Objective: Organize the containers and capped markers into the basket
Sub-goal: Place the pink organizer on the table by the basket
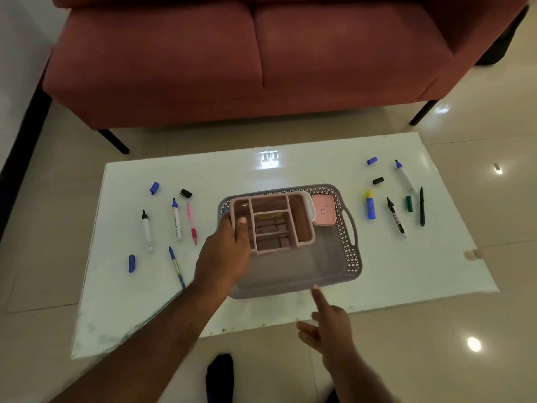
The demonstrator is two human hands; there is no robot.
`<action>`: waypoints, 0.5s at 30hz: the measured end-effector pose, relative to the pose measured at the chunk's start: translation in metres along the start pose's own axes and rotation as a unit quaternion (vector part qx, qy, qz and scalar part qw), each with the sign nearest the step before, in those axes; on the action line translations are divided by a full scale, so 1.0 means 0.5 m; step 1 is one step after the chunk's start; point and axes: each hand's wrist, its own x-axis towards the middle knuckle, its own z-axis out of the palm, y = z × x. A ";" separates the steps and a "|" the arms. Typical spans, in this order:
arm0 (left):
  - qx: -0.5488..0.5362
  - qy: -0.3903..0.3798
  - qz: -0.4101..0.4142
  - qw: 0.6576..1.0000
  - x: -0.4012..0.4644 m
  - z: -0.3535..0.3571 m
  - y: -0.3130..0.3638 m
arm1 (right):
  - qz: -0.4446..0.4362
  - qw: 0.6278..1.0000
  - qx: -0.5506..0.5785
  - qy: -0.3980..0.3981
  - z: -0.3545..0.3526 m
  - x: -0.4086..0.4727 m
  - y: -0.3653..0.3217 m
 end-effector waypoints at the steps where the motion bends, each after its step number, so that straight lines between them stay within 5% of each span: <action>1: 0.000 -0.002 0.001 1.000 0.001 -0.004 -0.001 | 0.004 1.000 -0.006 -0.023 0.019 0.008 0.005; 15: -0.003 0.010 0.022 1.000 0.011 -0.010 -0.028 | -0.028 0.995 0.072 -0.061 0.181 0.070 -0.082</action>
